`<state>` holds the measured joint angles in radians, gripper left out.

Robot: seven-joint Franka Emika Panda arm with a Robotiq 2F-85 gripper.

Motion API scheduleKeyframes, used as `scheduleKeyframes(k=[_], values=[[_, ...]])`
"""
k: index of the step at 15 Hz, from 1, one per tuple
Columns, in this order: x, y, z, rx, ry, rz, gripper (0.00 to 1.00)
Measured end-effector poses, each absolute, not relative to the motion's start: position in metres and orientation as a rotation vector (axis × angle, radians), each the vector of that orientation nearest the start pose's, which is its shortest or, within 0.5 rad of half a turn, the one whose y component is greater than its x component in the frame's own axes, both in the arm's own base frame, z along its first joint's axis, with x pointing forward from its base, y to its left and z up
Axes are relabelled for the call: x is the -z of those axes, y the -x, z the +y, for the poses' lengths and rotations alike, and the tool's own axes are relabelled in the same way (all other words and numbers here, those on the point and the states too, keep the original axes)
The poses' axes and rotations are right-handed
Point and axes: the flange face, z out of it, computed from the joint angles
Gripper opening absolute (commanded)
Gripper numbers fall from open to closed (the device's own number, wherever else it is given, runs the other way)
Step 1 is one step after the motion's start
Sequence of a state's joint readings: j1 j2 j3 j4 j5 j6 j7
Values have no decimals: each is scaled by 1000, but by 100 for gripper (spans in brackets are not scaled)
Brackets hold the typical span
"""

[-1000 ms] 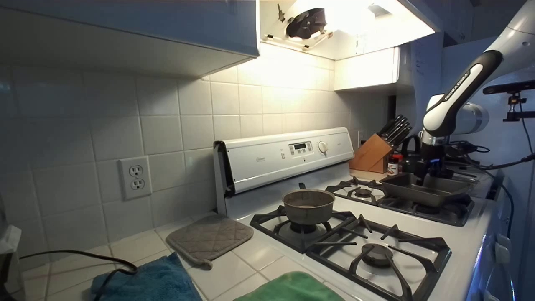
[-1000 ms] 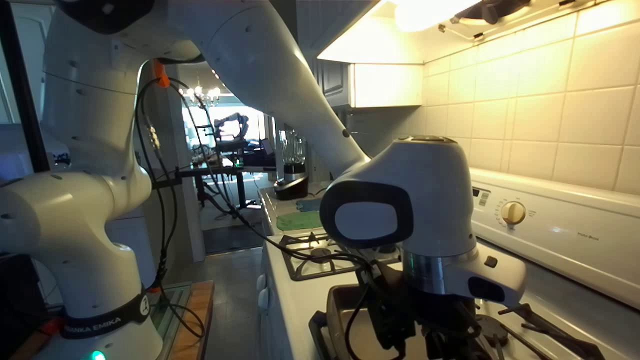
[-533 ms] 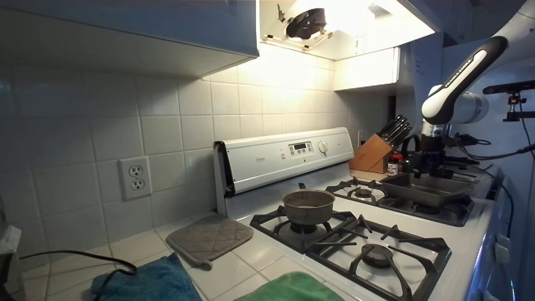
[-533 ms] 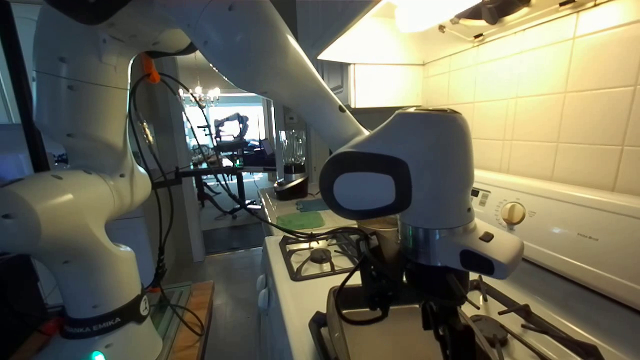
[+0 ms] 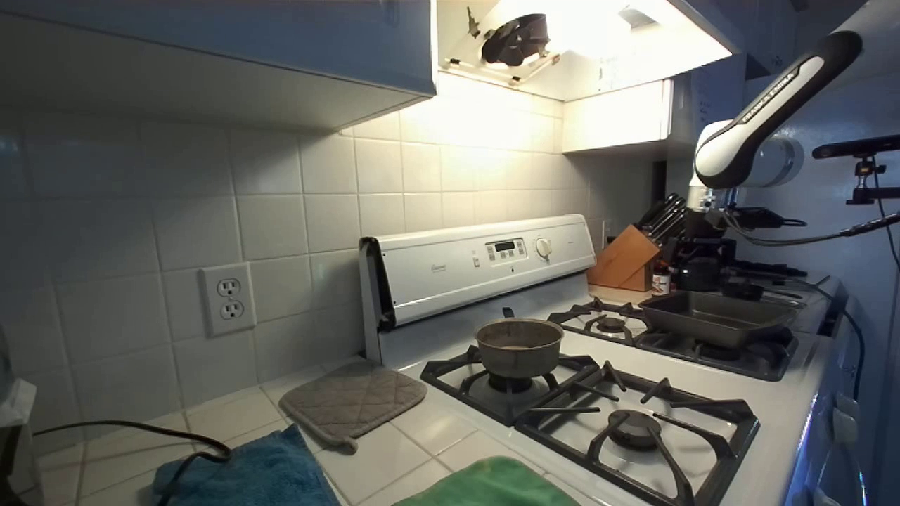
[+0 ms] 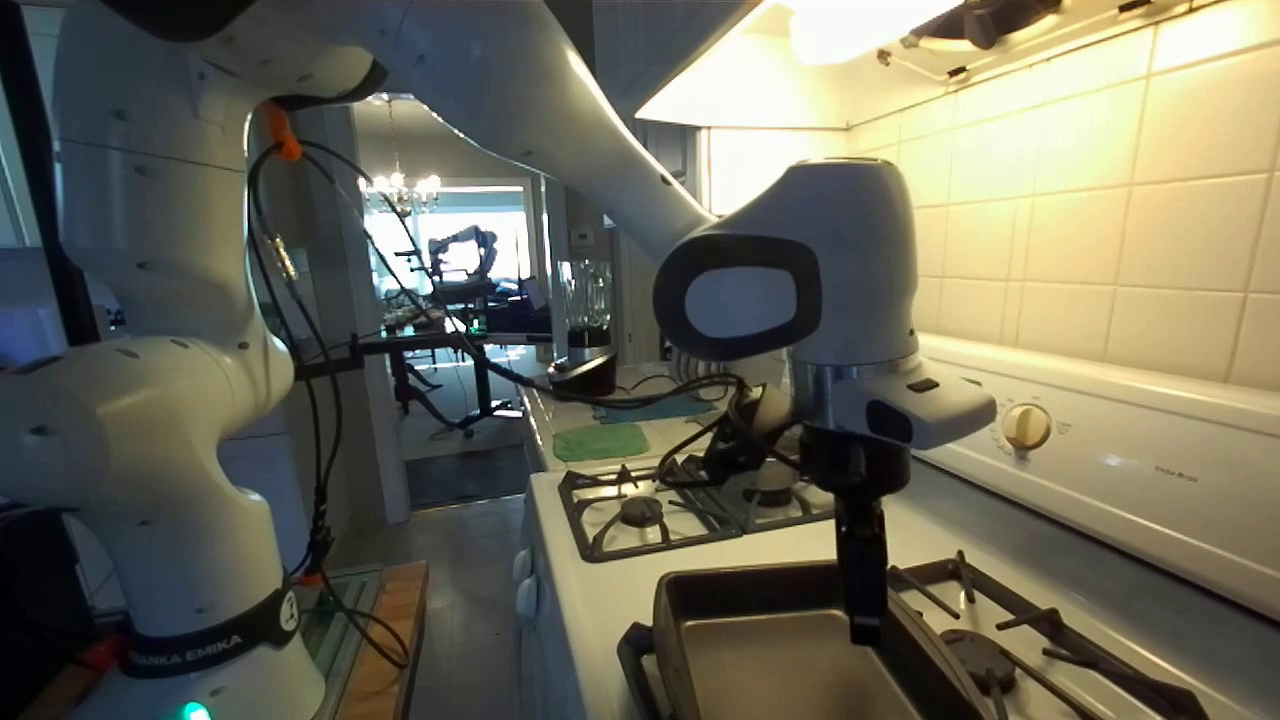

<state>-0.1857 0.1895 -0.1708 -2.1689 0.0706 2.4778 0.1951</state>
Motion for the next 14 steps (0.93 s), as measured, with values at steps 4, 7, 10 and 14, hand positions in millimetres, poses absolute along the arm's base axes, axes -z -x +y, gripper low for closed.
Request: scheduleKeyframes(k=[4,7,10,14], values=[[-325,-552,-154,190,2980,1006,100],[-326,-563,-116,191,2982,988,100],[-326,-573,-69,188,2992,919,100],[-320,-580,-9,172,3024,764,100]])
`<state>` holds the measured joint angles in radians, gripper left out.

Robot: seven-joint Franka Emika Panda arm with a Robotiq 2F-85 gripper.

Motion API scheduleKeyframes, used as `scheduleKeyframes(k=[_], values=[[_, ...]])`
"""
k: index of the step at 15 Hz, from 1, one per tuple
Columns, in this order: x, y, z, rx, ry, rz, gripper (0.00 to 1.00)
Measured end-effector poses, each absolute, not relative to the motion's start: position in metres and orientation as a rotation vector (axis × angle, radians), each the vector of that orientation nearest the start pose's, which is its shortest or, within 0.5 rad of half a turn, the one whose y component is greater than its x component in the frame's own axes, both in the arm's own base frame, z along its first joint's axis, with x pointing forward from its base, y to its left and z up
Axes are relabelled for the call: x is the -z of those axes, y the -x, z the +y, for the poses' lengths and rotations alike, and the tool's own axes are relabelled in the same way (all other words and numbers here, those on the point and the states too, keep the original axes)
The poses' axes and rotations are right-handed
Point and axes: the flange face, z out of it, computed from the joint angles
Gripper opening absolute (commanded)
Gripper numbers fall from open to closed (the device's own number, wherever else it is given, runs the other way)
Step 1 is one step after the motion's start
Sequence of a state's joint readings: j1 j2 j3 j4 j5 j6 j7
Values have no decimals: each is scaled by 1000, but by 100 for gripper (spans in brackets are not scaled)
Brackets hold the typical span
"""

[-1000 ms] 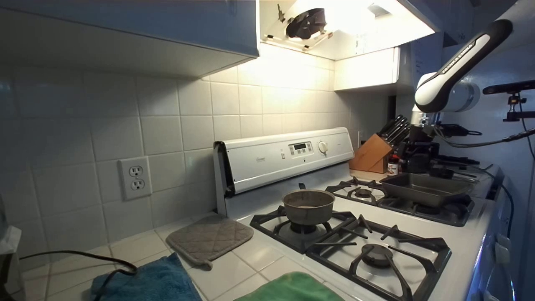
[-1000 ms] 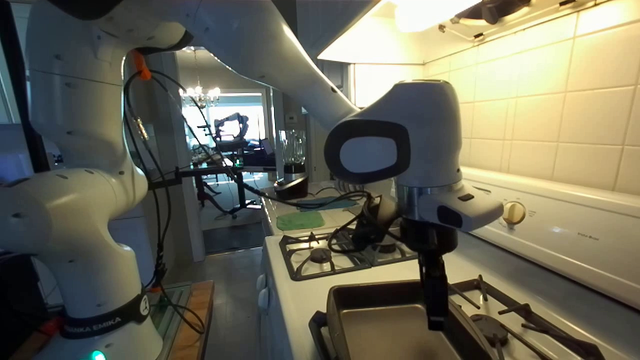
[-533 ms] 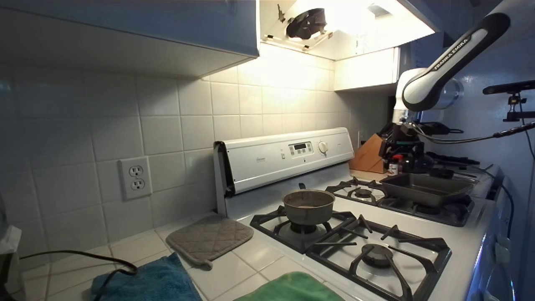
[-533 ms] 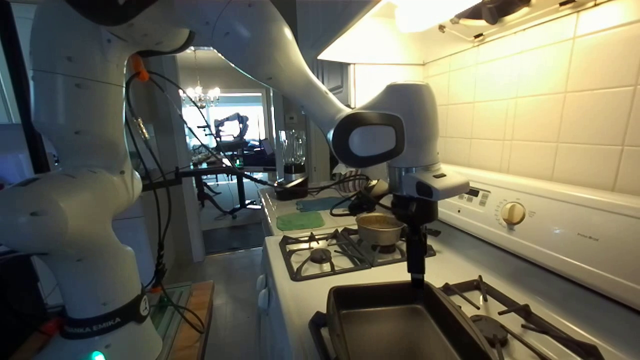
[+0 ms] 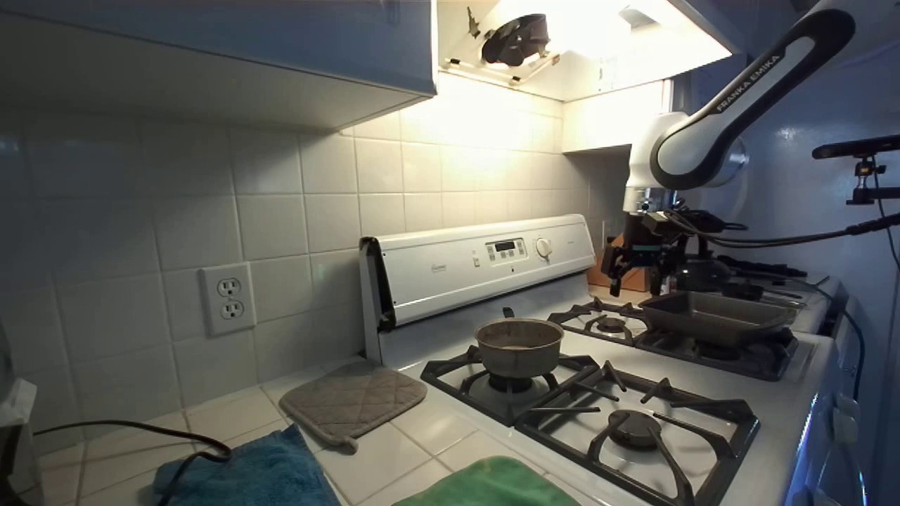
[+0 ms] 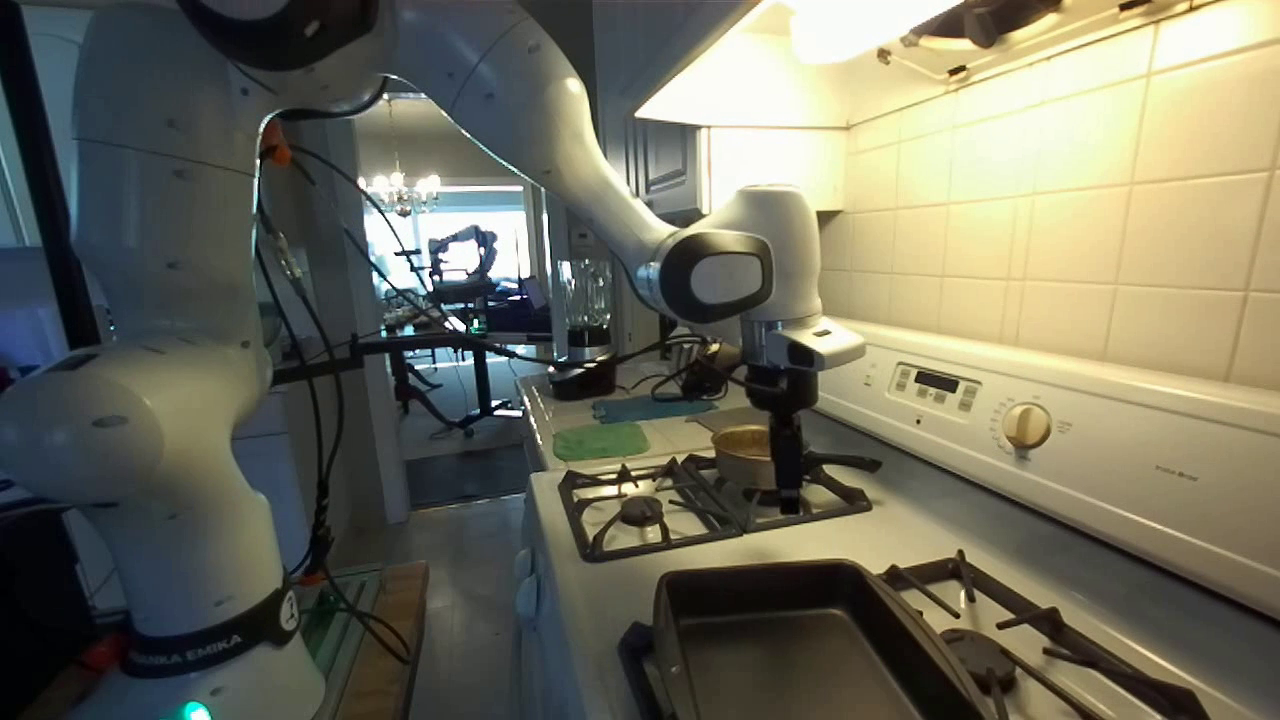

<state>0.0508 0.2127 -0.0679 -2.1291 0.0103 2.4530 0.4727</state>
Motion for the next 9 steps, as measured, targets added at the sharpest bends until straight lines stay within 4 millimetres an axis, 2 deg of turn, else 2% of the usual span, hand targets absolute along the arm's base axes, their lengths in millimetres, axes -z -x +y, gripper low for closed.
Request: scheduleKeyframes(k=[2,3,9], values=[[-316,-583,14,170,3043,713,100],[-314,-584,19,169,3047,705,100],[-313,-587,18,171,3048,709,100]])
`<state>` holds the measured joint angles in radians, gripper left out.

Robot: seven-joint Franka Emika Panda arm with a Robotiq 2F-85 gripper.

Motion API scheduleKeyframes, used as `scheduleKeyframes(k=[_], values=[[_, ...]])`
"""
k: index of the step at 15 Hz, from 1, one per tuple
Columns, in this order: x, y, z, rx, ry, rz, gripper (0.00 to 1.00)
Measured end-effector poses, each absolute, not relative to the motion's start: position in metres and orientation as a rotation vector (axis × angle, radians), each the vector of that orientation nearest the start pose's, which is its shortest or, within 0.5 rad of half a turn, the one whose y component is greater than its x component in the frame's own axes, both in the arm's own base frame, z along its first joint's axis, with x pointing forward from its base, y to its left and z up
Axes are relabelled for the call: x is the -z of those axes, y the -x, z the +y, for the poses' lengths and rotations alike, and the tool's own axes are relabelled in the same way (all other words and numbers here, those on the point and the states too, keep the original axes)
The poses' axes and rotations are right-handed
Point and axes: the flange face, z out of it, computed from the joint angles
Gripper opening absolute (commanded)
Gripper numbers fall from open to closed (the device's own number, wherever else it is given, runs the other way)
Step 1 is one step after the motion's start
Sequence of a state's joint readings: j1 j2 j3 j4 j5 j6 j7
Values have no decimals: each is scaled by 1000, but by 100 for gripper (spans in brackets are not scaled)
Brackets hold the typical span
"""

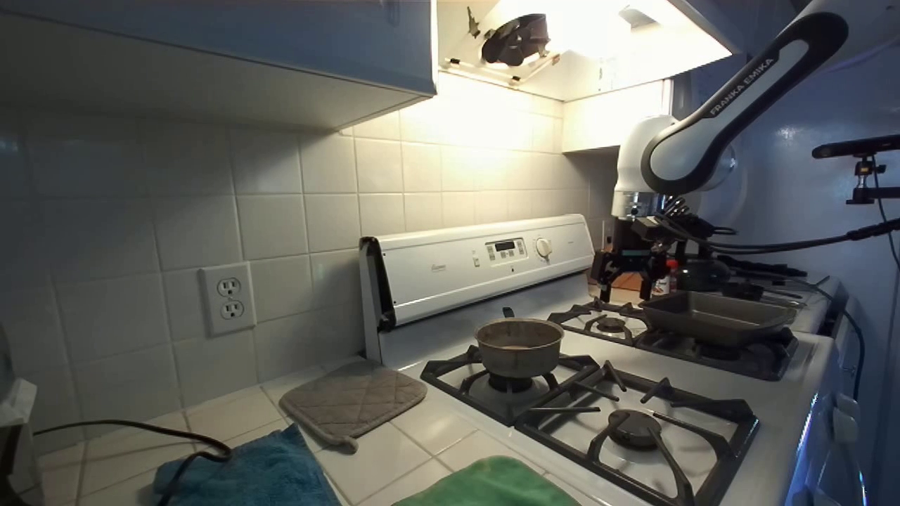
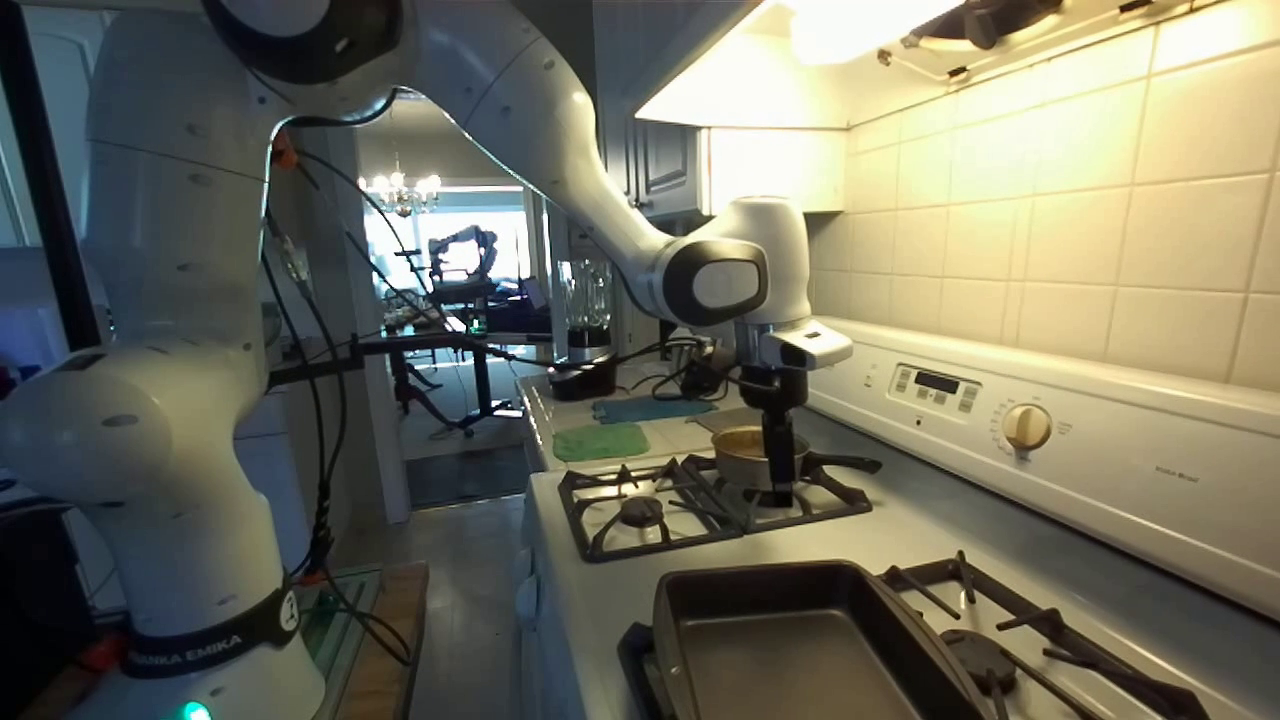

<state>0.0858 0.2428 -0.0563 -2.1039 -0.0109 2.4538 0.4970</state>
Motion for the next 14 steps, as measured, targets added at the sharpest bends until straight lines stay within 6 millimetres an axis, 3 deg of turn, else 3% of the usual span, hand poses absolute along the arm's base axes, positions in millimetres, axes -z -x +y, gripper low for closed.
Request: scheduleKeyframes(k=[5,14], values=[[-311,-592,28,217,3024,680,100],[-291,-624,77,308,2973,484,100]])
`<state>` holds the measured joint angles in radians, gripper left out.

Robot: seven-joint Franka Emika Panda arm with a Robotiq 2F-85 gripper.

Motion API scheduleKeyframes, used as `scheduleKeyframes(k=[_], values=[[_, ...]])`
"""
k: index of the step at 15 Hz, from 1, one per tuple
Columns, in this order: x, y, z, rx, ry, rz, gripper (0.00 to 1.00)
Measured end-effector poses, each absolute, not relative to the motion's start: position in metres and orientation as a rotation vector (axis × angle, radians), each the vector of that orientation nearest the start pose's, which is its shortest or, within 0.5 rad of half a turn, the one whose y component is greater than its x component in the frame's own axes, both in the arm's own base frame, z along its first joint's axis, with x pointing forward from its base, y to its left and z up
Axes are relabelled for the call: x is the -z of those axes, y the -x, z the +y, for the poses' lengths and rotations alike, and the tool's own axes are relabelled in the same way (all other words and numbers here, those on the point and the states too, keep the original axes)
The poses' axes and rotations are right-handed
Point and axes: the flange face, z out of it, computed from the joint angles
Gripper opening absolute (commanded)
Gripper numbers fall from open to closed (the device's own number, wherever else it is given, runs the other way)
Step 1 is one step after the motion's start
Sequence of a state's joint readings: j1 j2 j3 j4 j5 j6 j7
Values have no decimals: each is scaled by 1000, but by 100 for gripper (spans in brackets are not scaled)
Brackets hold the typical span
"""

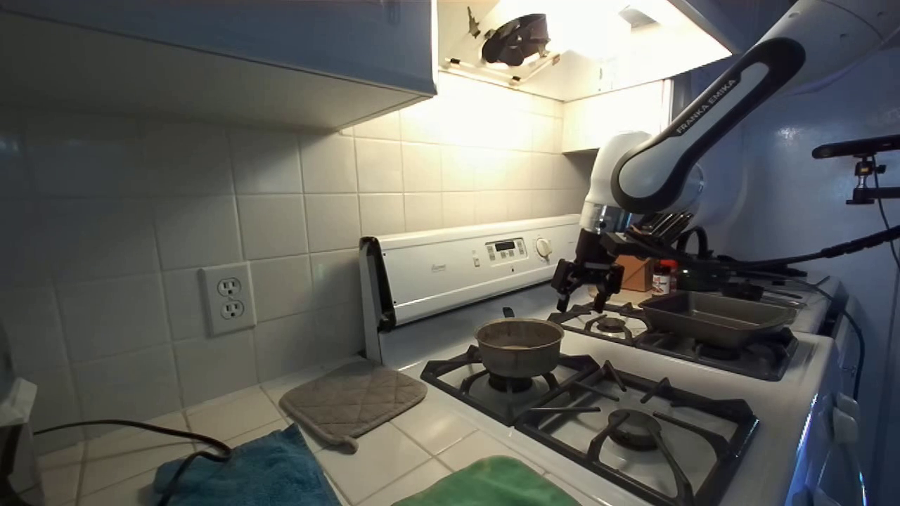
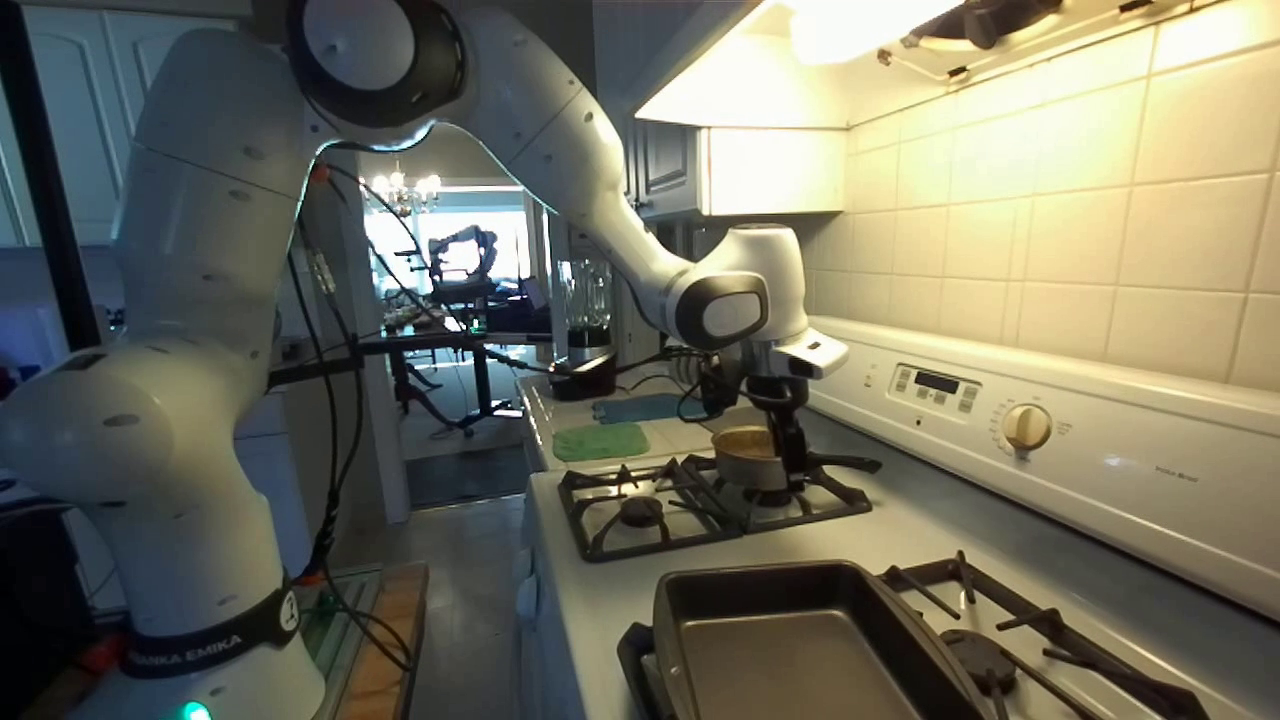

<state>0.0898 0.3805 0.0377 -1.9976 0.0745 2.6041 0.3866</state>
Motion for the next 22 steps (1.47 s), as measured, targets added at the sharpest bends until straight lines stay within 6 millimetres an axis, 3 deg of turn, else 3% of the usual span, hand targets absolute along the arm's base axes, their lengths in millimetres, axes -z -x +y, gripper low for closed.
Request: scheduleKeyframes(k=[11,12,14,22], values=[[-271,-651,124,330,2938,311,97],[-268,-652,126,327,2939,304,74],[-263,-654,129,320,2941,294,69],[-251,-655,132,303,2950,262,13]])
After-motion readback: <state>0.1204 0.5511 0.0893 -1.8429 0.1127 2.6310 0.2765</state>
